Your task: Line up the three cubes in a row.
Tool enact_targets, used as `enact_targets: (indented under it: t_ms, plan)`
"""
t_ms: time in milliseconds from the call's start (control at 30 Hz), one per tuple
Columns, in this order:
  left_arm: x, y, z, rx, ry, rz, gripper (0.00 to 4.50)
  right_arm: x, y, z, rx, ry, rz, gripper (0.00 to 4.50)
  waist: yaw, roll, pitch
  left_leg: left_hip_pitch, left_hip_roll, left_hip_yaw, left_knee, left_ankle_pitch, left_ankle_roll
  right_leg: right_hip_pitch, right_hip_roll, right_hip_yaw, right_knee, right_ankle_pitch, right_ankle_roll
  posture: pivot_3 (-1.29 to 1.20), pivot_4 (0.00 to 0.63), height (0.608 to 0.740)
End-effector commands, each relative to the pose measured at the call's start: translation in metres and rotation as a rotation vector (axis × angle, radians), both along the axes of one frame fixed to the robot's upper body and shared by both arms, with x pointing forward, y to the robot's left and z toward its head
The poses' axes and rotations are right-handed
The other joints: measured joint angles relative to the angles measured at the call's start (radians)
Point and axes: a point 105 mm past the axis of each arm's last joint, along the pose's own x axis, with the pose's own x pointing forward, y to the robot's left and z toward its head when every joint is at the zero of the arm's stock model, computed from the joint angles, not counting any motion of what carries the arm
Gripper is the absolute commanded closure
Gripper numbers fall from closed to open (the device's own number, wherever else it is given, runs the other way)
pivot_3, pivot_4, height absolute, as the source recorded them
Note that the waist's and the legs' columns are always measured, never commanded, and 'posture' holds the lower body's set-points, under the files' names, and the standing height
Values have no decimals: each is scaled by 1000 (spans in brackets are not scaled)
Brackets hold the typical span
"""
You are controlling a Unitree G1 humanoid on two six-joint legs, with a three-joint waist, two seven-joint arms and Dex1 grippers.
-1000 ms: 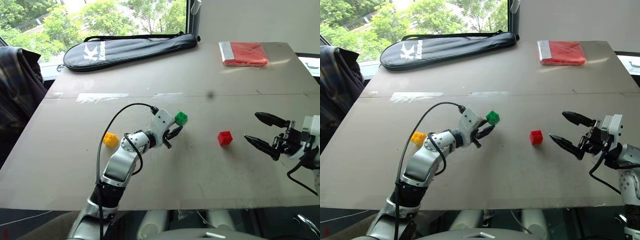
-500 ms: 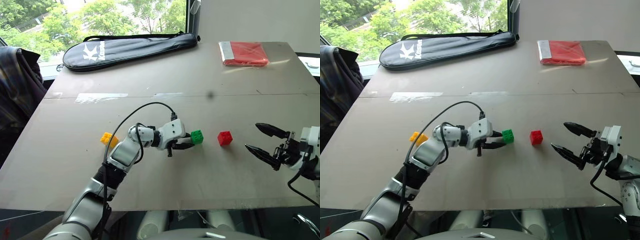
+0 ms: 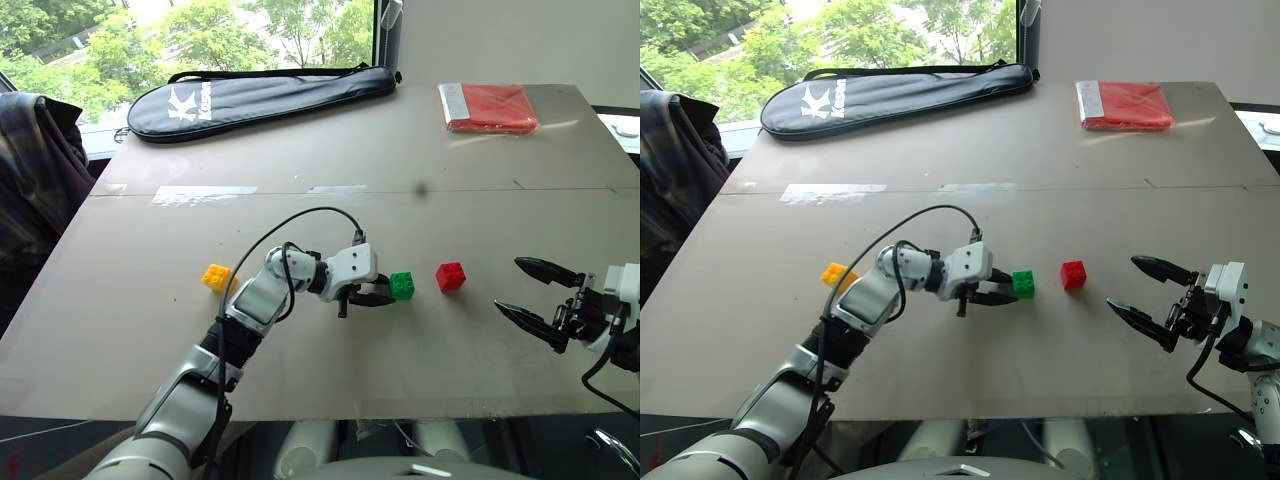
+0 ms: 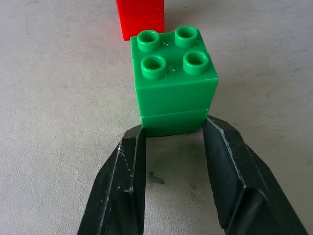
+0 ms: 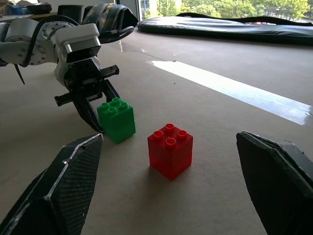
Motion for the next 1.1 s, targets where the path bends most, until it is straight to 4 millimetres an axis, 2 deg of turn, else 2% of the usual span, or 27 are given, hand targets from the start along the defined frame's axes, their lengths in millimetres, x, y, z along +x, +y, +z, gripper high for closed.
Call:
enact_targets:
  t_ms: [33,400,433,467,600,767,1000,1100]
  plan:
    - [6,-1,3,-3,-26,17,3376,-1,0,11,-20,-59,7,0,0,0,0,0,0,0,0,0,0,0,0,0,0,0,0,0,150,712]
    - [2,-4,-5,10,1,-19,3376,0,3,7,-18,-67,6,0,1,0,0,0,0,0,0,0,0,0,0,0,0,0,0,0,150,712]
    - [2,-3,-5,13,5,-16,2361,0,3,6,-18,-68,6,0,1,0,0,0,0,0,0,0,0,0,0,0,0,0,0,0,150,712]
    - [4,-3,-5,14,1,-7,2057,0,3,6,-18,-68,6,0,1,0,0,0,0,0,0,0,0,0,0,0,0,0,0,0,150,712]
    - [12,-2,-5,26,-35,35,102,-1,3,6,-18,-67,6,0,0,0,0,0,0,0,1,0,0,0,0,0,1,0,0,0,150,712]
    - [22,2,-1,27,-99,88,45,-2,4,3,-15,-64,8,0,0,0,0,2,0,0,1,0,1,1,0,1,2,0,0,0,150,712]
    - [18,14,18,-28,-102,123,45,-2,5,3,-7,-66,16,0,-6,0,0,2,0,0,1,0,1,1,1,1,3,0,0,0,150,712]
    - [-1,54,41,-54,-62,160,45,-3,12,6,13,-57,66,0,-25,0,0,2,1,0,0,0,-1,0,1,2,3,0,0,0,150,712]
